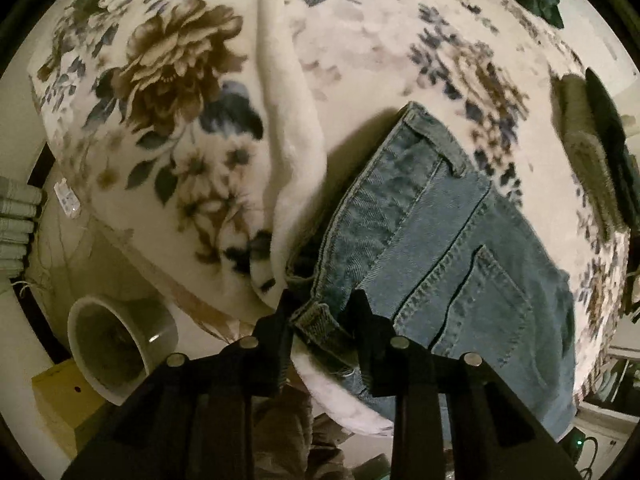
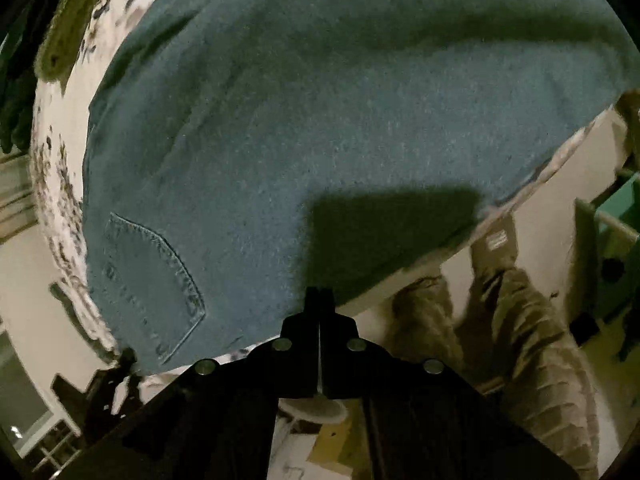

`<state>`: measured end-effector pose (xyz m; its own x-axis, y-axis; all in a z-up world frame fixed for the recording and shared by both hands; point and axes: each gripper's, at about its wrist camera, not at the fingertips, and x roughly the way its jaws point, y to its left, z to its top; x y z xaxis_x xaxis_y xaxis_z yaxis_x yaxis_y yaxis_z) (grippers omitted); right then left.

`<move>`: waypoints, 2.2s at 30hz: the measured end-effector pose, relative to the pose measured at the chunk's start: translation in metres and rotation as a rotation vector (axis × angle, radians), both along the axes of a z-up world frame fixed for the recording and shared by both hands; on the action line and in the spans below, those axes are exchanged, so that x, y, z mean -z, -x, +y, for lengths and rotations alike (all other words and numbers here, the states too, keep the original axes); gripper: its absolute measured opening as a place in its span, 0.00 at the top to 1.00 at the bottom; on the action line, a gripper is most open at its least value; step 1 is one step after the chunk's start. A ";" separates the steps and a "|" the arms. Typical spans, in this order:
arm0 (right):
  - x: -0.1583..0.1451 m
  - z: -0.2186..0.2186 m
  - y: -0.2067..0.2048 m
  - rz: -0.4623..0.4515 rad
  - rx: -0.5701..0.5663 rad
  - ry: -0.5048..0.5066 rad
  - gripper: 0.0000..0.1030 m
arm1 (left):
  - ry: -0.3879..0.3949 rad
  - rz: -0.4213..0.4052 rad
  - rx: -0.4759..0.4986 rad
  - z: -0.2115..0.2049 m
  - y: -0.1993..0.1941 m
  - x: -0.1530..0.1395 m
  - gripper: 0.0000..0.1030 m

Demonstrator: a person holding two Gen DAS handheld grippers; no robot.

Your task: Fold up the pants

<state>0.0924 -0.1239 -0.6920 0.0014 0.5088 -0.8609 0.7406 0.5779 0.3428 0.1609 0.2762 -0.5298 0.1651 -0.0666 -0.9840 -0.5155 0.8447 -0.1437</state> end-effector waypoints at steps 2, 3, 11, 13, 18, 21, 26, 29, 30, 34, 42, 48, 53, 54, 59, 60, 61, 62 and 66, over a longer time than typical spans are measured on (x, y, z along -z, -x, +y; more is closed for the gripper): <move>0.008 -0.008 0.006 0.010 0.092 -0.034 0.63 | -0.004 0.004 0.005 -0.001 -0.001 0.002 0.76; 0.011 -0.014 0.009 0.005 0.140 -0.043 0.60 | -0.002 0.002 0.007 0.001 -0.001 0.003 0.76; 0.011 -0.009 0.006 0.006 0.100 0.045 0.98 | 0.002 0.014 0.029 0.011 -0.007 0.010 0.76; 0.002 -0.004 0.007 0.010 0.059 0.057 0.98 | -0.010 0.020 0.040 0.009 -0.006 0.007 0.76; 0.009 0.003 0.009 0.025 -0.002 0.052 0.98 | -0.039 0.059 0.079 0.012 -0.015 0.014 0.76; 0.023 -0.006 0.005 0.050 -0.001 -0.002 0.90 | -0.094 0.102 0.134 0.000 -0.023 0.011 0.72; -0.014 -0.044 0.015 -0.085 0.013 -0.020 0.40 | -0.232 0.098 0.301 -0.061 -0.025 -0.027 0.18; -0.048 -0.097 0.025 -0.140 0.058 0.078 0.40 | -0.222 0.038 0.391 -0.121 -0.030 -0.053 0.17; -0.055 -0.112 0.027 -0.149 0.082 0.103 0.40 | -0.217 0.014 0.430 -0.146 -0.033 -0.060 0.17; -0.088 -0.209 0.035 -0.185 0.193 0.250 0.40 | -0.152 -0.062 0.569 -0.253 -0.047 -0.070 0.17; -0.105 -0.418 0.021 -0.162 0.187 0.557 0.40 | -0.066 -0.122 0.706 -0.443 -0.080 -0.043 0.17; -0.065 -0.475 -0.031 -0.184 -0.043 0.490 0.40 | -0.078 -0.161 0.886 -0.572 -0.081 -0.028 0.17; -0.055 -0.472 -0.060 -0.212 -0.283 0.511 0.87 | -0.074 -0.150 0.942 -0.615 -0.065 -0.017 0.17; -0.062 -0.466 -0.061 -0.233 -0.323 0.553 0.89 | -0.074 -0.150 0.941 -0.618 -0.063 -0.016 0.17; -0.091 -0.457 -0.049 -0.306 -0.280 0.710 0.93 | -0.073 -0.134 0.911 -0.612 -0.057 -0.007 0.17; -0.088 -0.458 -0.048 -0.294 -0.267 0.716 0.93 | -0.075 -0.134 0.902 -0.606 -0.057 -0.006 0.17; -0.078 -0.460 -0.049 -0.267 -0.266 0.704 0.93 | -0.075 -0.129 0.885 -0.597 -0.059 -0.003 0.17; -0.061 -0.464 -0.055 -0.199 -0.282 0.666 0.83 | -0.074 -0.118 0.867 -0.589 -0.060 0.000 0.17; -0.073 -0.449 -0.067 -0.190 -0.281 0.596 0.49 | -0.025 -0.071 0.787 -0.541 -0.067 0.002 0.17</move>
